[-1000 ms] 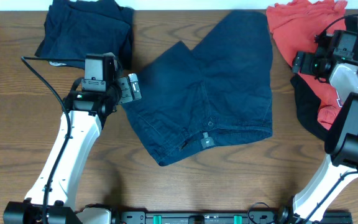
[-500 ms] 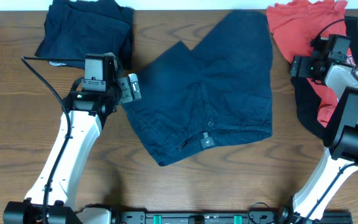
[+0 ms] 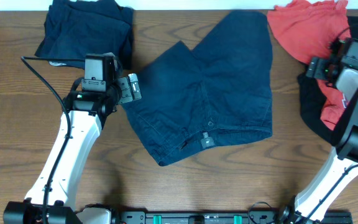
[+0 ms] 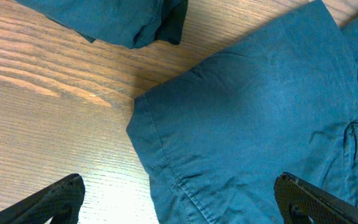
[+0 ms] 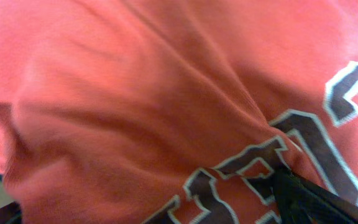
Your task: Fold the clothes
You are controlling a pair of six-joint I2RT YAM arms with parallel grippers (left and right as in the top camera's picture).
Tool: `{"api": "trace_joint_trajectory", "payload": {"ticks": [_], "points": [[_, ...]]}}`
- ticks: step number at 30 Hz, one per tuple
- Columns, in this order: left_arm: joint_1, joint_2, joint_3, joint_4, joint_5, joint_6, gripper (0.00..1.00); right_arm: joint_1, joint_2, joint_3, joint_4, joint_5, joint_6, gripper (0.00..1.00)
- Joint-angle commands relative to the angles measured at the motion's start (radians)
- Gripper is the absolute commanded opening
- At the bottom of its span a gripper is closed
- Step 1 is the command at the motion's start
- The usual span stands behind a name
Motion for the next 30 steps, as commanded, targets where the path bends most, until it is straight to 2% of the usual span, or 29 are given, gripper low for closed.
{"api": "trace_joint_trajectory", "payload": {"ticks": [1, 9, 17, 25, 30], "points": [[0.005, 0.007, 0.015, 0.002, -0.011, 0.005, 0.99, -0.066, 0.024, 0.006, -0.004, 0.044, 0.012, 0.95], [0.005, 0.007, 0.015, 0.004, -0.011, 0.005, 0.99, -0.092, 0.024, 0.007, -0.001, 0.015, 0.011, 0.96], [0.005, 0.007, 0.015, 0.004, -0.011, 0.005, 0.99, -0.069, -0.008, 0.01, -0.005, -0.104, -0.006, 0.98], [0.005, 0.007, 0.015, 0.004, -0.011, 0.005, 0.98, -0.02, -0.213, 0.014, -0.014, -0.115, -0.003, 0.99], [0.005, 0.007, 0.015, 0.003, -0.011, 0.005, 0.98, 0.021, -0.379, 0.014, -0.044, -0.209, 0.001, 0.99]]}}
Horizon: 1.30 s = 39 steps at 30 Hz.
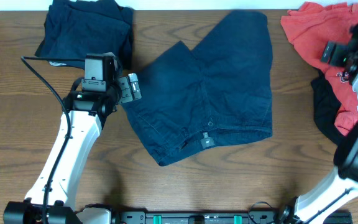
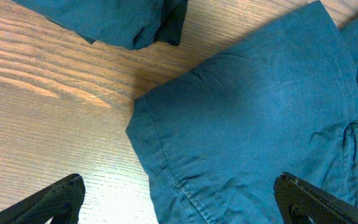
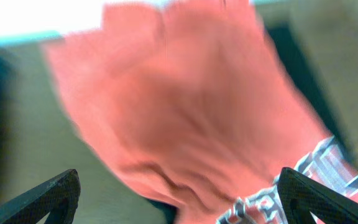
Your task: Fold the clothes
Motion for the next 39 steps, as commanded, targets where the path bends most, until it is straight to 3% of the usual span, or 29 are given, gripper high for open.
{"api": "trace_joint_trajectory", "payload": {"ticks": [1, 11, 17, 25, 39], "points": [[0.005, 0.007, 0.015, 0.0, -0.011, 0.005, 0.98, 0.034, -0.133, 0.014, -0.026, -0.095, 0.01, 0.99], [0.005, 0.007, 0.015, -0.003, -0.011, 0.006, 0.98, 0.153, -0.195, 0.014, -0.259, -0.325, 0.084, 0.99], [0.005, 0.007, 0.015, -0.003, -0.011, 0.006, 0.98, 0.224, -0.183, 0.013, -0.422, -0.323, 0.083, 0.99], [0.005, 0.007, 0.015, -0.004, -0.011, 0.006, 0.98, 0.248, -0.156, 0.006, -0.496, -0.267, 0.099, 0.99], [0.005, 0.007, 0.014, -0.004, -0.012, 0.006, 0.98, 0.313, 0.05, 0.006, -0.665, -0.229, 0.185, 0.79]]}}
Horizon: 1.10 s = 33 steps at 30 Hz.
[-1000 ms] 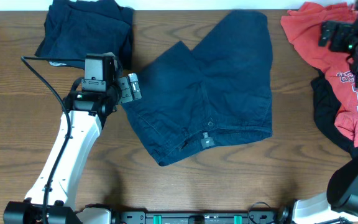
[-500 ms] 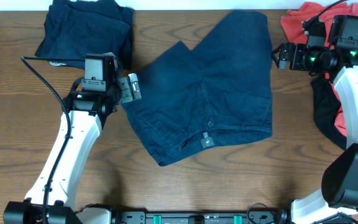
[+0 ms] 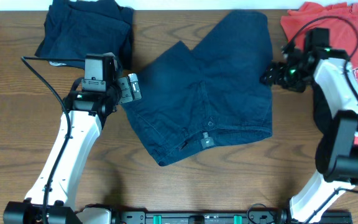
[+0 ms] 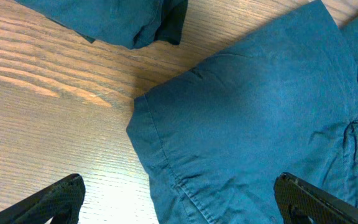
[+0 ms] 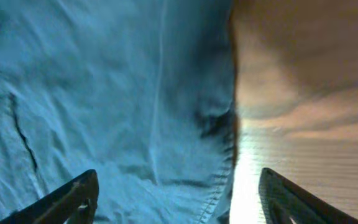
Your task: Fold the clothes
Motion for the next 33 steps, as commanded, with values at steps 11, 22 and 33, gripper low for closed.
{"api": "trace_joint_trajectory", "payload": {"ticks": [11, 22, 33], "points": [[0.005, 0.007, 0.013, -0.001, -0.012, 0.006, 0.98, 0.086, 0.056, -0.035, -0.055, 0.17, 0.079, 0.78], [0.005, 0.007, 0.013, -0.001, -0.012, 0.006, 0.98, 0.098, 0.056, -0.127, 0.054, 0.221, 0.104, 0.19], [0.005, 0.007, 0.013, -0.001, -0.012, 0.005, 0.98, 0.071, 0.049, -0.03, 0.04, 0.212, 0.126, 0.01]]}}
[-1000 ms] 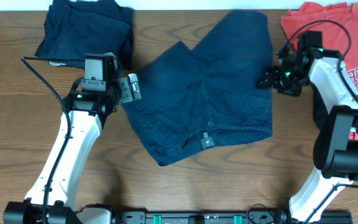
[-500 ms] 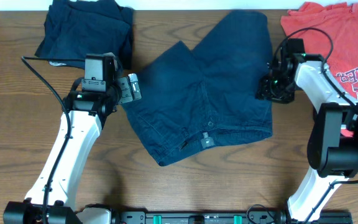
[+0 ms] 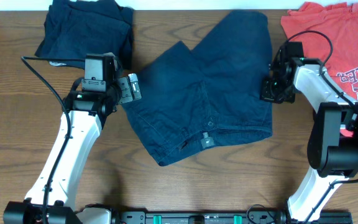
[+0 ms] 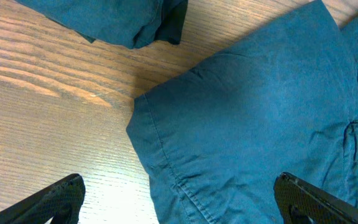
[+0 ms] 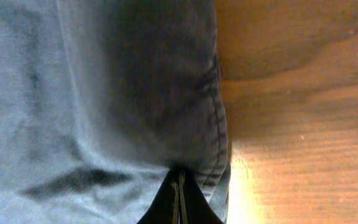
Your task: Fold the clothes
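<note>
Dark navy shorts (image 3: 210,93) lie spread across the middle of the wooden table (image 3: 166,186), waistband toward the front. My left gripper (image 3: 130,88) hovers open at the shorts' left leg hem (image 4: 148,143), its fingers (image 4: 48,199) wide apart over cloth and wood. At the shorts' right edge my right gripper (image 3: 269,91) is down on the cloth. Its fingertips (image 5: 178,193) are pressed together on the seamed edge (image 5: 219,130).
A folded dark navy garment (image 3: 86,28) lies at the back left, also seen in the left wrist view (image 4: 104,18). A red printed T-shirt (image 3: 334,37) lies flat at the back right, with dark cloth at its edge.
My right gripper was open just above the shorts' right edge; now it is lower and shut on that edge. The left arm and the shorts have not moved.
My right gripper was first down against the crumpled red T-shirt at the right. Then it stood open above the shirt at the far right. Later the shirt lay flat and the gripper was open at the shorts' right edge, where it is now shut. The left gripper stayed open.
</note>
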You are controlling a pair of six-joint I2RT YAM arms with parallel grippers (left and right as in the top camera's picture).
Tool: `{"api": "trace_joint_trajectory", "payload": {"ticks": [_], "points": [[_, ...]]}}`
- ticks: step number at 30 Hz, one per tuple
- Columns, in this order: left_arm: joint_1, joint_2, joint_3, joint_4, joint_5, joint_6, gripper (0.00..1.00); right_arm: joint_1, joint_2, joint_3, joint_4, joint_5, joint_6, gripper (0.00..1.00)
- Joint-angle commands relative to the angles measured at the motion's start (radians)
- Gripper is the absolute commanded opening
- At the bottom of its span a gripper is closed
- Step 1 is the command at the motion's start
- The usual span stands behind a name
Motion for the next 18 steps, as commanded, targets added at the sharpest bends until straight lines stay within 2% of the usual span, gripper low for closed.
{"api": "trace_joint_trajectory", "payload": {"ticks": [1, 7, 8, 9, 11, 14, 18], "points": [[0.005, 0.007, 0.013, 0.0, -0.012, 0.006, 0.98, -0.022, -0.001, 0.099, -0.032, -0.008, 0.014, 0.01], [0.005, 0.007, 0.013, 0.0, -0.012, 0.005, 0.98, -0.037, -0.003, 0.231, -0.162, -0.02, 0.006, 0.01], [0.005, 0.007, 0.013, 0.0, -0.012, 0.005, 0.98, -0.037, -0.003, 0.232, -0.177, -0.02, 0.006, 0.11], [0.005, 0.007, 0.013, 0.0, -0.012, 0.006, 0.98, -0.037, -0.003, 0.231, -0.203, -0.019, 0.006, 0.27], [0.005, 0.007, 0.013, 0.0, -0.012, 0.005, 0.98, -0.035, -0.002, 0.225, -0.24, -0.01, 0.006, 0.42], [0.005, 0.007, 0.013, -0.001, -0.012, 0.006, 0.98, -0.036, -0.002, 0.207, -0.291, 0.0, 0.005, 0.55], [0.005, 0.007, 0.013, -0.001, -0.012, 0.005, 0.98, -0.035, -0.002, 0.132, -0.297, 0.0, 0.005, 0.56]]}}
